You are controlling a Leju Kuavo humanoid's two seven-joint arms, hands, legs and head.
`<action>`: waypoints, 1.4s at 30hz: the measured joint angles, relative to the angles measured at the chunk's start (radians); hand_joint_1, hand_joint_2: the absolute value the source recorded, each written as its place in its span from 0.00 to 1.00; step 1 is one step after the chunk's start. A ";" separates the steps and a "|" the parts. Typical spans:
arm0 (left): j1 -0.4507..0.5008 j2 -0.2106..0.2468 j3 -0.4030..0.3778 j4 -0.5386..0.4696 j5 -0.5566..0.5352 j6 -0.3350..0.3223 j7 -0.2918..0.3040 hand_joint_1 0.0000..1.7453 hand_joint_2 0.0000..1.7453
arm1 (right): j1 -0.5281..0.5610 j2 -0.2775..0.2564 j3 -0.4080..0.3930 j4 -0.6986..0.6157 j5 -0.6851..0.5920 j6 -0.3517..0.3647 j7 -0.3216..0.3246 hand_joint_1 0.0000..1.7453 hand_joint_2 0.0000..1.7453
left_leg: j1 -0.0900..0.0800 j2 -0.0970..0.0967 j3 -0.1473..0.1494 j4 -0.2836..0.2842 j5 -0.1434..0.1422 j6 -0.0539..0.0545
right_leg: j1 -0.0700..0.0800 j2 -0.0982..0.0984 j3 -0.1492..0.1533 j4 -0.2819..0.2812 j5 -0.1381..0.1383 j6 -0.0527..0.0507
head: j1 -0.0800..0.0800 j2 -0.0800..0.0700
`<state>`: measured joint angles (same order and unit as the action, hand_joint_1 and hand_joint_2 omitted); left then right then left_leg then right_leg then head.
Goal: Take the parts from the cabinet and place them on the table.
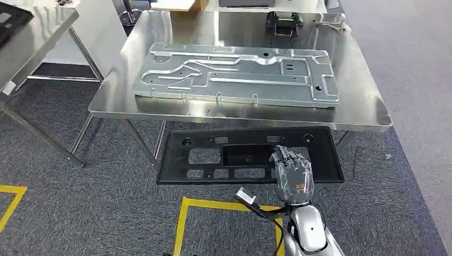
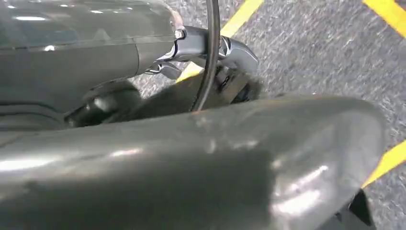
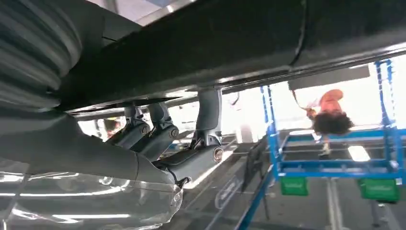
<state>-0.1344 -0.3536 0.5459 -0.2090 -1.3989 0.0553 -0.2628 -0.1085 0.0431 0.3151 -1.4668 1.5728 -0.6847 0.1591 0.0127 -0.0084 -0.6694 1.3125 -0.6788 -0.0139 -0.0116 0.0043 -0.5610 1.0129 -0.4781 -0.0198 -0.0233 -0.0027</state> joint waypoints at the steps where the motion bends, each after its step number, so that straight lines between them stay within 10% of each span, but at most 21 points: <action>1: 0.000 0.000 -0.001 0.000 0.000 -0.002 0.002 0.00 0.00 | 0.000 -0.002 0.008 0.004 0.000 0.000 0.001 1.00 1.00 | -0.002 0.000 -0.014 -0.024 -0.010 0.004 | 0.002 0.001 0.018 0.000 -0.014 0.000 | 0.000 0.000; 3: 0.002 0.001 -0.001 0.000 -0.001 -0.002 0.003 0.00 0.00 | -0.002 -0.005 0.021 0.010 0.000 -0.001 0.008 1.00 1.00 | -0.011 0.000 -0.015 -0.141 0.076 0.026 | 0.009 0.002 0.060 -0.001 -0.044 0.000 | 0.000 0.000; 5: 0.007 0.003 -0.001 0.000 0.000 -0.002 0.005 0.00 0.00 | -0.005 -0.011 0.027 0.016 0.000 -0.002 0.013 1.00 1.00 | -0.030 -0.004 -0.017 -0.258 0.284 0.052 | 0.016 0.002 0.087 0.002 -0.071 0.006 | 0.000 0.000; 9: 0.007 0.002 -0.002 0.000 -0.001 0.001 0.009 0.00 0.00 | -0.011 -0.020 0.036 0.018 0.000 -0.005 0.020 1.00 1.00 | -0.027 -0.016 0.020 -0.276 0.283 0.058 | 0.017 0.011 0.099 0.030 -0.069 0.027 | 0.000 0.000; 11: 0.005 -0.001 -0.002 0.000 -0.001 0.001 0.008 0.00 0.00 | -0.015 -0.025 0.037 0.018 0.000 -0.006 0.021 1.00 1.00 | -0.020 -0.014 0.048 -0.294 0.276 0.068 | 0.014 0.005 0.033 0.143 -0.048 0.039 | 0.000 0.000; 14: 0.004 -0.001 -0.002 0.000 -0.001 0.001 0.008 0.00 0.00 | -0.015 -0.035 0.038 0.018 0.000 -0.006 0.023 1.00 1.00 | -0.020 -0.015 0.079 -0.299 0.246 0.069 | 0.005 0.004 -0.093 0.284 -0.154 0.053 | 0.000 0.000; 16: 0.006 -0.001 -0.002 0.000 -0.001 0.001 0.008 0.00 0.00 | -0.015 -0.039 0.039 0.018 0.000 -0.006 0.023 1.00 1.00 | -0.020 -0.018 0.108 -0.299 0.222 0.068 | -0.001 0.001 -0.134 0.274 -0.198 0.060 | 0.000 0.000; 18: 0.006 -0.001 -0.002 0.000 -0.001 0.001 0.009 0.00 0.00 | -0.015 -0.042 0.040 0.018 0.000 -0.006 0.023 1.00 1.00 | -0.019 -0.019 0.148 -0.299 0.193 0.064 | -0.005 0.000 -0.124 0.162 -0.123 0.064 | 0.000 0.000; 20: 0.011 -0.001 -0.002 0.000 -0.001 0.000 0.008 0.00 0.00 | -0.013 -0.047 0.041 0.021 0.000 -0.006 0.023 1.00 1.00 | -0.021 -0.018 0.168 -0.299 0.163 0.053 | -0.005 -0.003 -0.113 0.023 0.089 0.058 | 0.000 0.000; 24: 0.003 -0.001 -0.002 0.000 -0.002 0.001 0.011 0.00 0.00 | -0.017 -0.055 0.047 0.020 0.000 -0.008 0.035 1.00 1.00 | -0.022 -0.018 0.193 -0.300 0.152 0.031 | 0.006 0.000 -0.097 0.014 0.067 0.016 | 0.000 0.000; 27: 0.002 0.000 -0.002 0.000 -0.003 0.001 0.016 0.00 0.00 | -0.020 -0.060 0.048 0.009 0.000 -0.009 0.053 1.00 1.00 | -0.017 -0.005 0.117 -0.151 0.157 0.017 | 0.000 -0.002 -0.052 0.001 0.044 -0.003 | 0.000 0.000; 31: 0.003 0.000 -0.002 0.000 -0.005 0.001 0.020 0.00 0.00 | -0.019 -0.071 0.049 0.004 0.000 -0.009 0.066 1.00 1.00 | -0.009 0.002 -0.029 -0.004 0.036 0.001 | -0.001 -0.002 0.005 0.001 -0.005 -0.002 | 0.000 0.000; 33: 0.003 0.001 -0.002 0.000 -0.005 0.001 0.020 0.00 0.00 | -0.020 -0.074 0.049 -0.001 0.000 -0.009 0.071 1.00 1.00 | -0.008 0.002 -0.023 -0.100 0.085 0.005 | -0.001 0.000 0.044 0.001 -0.033 0.002 | 0.000 0.000; 35: 0.006 0.001 -0.002 0.001 -0.005 0.001 0.020 0.00 0.00 | -0.022 -0.079 0.048 -0.008 0.000 -0.009 0.072 1.00 1.00 | -0.010 0.004 -0.003 -0.249 0.262 0.018 | -0.001 -0.002 0.071 -0.001 -0.063 0.009 | 0.000 0.000; 36: 0.007 0.002 -0.002 0.001 -0.006 0.000 0.020 0.00 0.00 | -0.025 -0.081 0.047 -0.009 0.000 -0.010 0.072 1.00 1.00 | -0.017 0.005 -0.009 -0.263 0.290 0.022 | 0.003 0.003 0.087 0.008 -0.075 0.017 | 0.001 0.000; 40: 0.004 0.000 -0.004 0.001 -0.008 0.000 0.021 0.00 0.00 | -0.034 -0.089 0.038 -0.021 0.000 -0.012 0.072 1.00 1.00 | -0.016 -0.002 0.022 -0.278 0.277 0.048 | 0.001 0.001 0.092 0.020 -0.069 0.044 | 0.000 0.000; 42: 0.004 -0.002 -0.005 0.001 -0.010 0.000 0.022 0.00 0.00 | -0.038 -0.089 0.032 -0.020 0.000 -0.012 0.071 1.00 1.00 | -0.013 -0.001 0.054 -0.295 0.265 0.064 | -0.001 -0.001 0.049 0.112 -0.065 0.051 | 0.001 0.000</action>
<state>-0.1302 -0.3552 0.5405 -0.2079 -1.4084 0.0557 -0.2407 -0.1464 -0.0462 0.3475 -1.4870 1.5724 -0.6970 0.2300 -0.0002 -0.0098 -0.6150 1.0175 -0.4139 0.0500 -0.0127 0.0032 -0.5124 1.1245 -0.5435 0.0310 -0.0225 -0.0027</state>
